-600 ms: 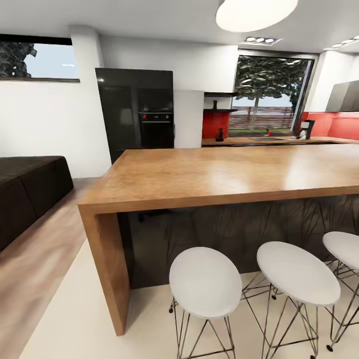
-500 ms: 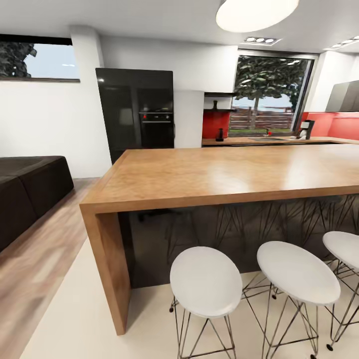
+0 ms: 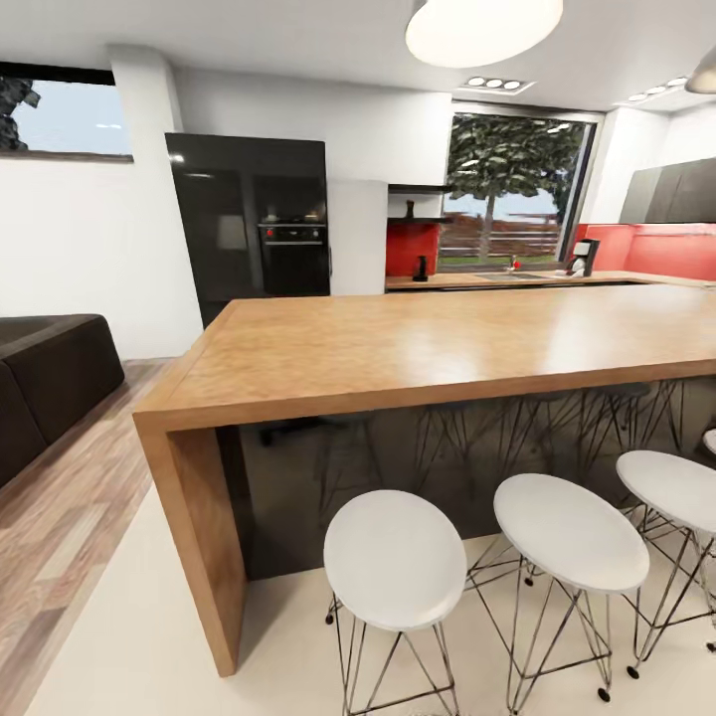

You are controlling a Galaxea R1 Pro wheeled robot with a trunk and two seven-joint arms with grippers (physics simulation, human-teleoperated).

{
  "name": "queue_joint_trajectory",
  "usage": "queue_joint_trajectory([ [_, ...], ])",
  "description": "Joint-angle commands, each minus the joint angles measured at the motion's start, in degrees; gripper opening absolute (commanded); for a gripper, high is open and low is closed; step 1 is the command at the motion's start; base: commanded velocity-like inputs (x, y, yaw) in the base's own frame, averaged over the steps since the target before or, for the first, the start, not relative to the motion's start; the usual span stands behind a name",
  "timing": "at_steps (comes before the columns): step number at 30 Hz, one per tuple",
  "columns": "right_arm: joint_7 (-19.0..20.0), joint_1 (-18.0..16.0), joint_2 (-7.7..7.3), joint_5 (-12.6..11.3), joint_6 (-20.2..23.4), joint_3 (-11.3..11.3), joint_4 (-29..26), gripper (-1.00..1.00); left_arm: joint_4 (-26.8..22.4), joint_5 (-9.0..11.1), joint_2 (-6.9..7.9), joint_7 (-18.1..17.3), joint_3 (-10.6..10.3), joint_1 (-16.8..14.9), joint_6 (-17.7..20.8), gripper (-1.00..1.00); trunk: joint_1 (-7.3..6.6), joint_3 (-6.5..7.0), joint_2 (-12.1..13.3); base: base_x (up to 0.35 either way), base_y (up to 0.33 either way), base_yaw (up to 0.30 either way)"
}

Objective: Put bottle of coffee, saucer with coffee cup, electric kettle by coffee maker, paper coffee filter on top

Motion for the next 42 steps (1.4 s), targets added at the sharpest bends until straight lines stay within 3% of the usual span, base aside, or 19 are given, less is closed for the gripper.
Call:
queue_joint_trajectory([
  [1,0.03,-0.04,0.00,0.01,-0.21,-0.03,-0.26,1.00,-0.05,-0.02,-0.01,0.02,-0.02,0.00,-0.03,1.00,0.00,-0.06,-0.03,0.000,0.000,-0.264],
  [15,0.00,-0.05,0.08,0.02,-0.21,0.00,-0.25,1.00,-0.05,-0.23,-0.01,-0.07,-0.11,0.00,-0.09,1.00,0.00,-0.06,-0.03,-0.066,0.136,-0.268],
  [39,-0.33,-0.05,-0.30,0.17,-0.16,-0.01,-0.45,1.00,-0.23,-0.03,0.44,0.04,-0.08,-0.17,-1.40,1.00,0.00,-0.06,-0.03,-0.003,0.005,-0.269],
  [41,-0.45,-0.05,-1.10,0.23,-0.07,-0.01,-2.24,1.00,-0.23,-0.04,0.63,0.08,-0.05,-0.23,-1.62,1.00,0.00,-0.06,-0.03,0.000,0.000,-0.269],
  [42,-0.51,-0.05,-1.43,0.29,-0.02,-0.01,-5.63,1.00,-0.31,-0.01,0.71,0.04,-0.04,-0.30,-1.68,1.00,0.00,-0.06,-0.03,0.000,0.000,-0.272],
])
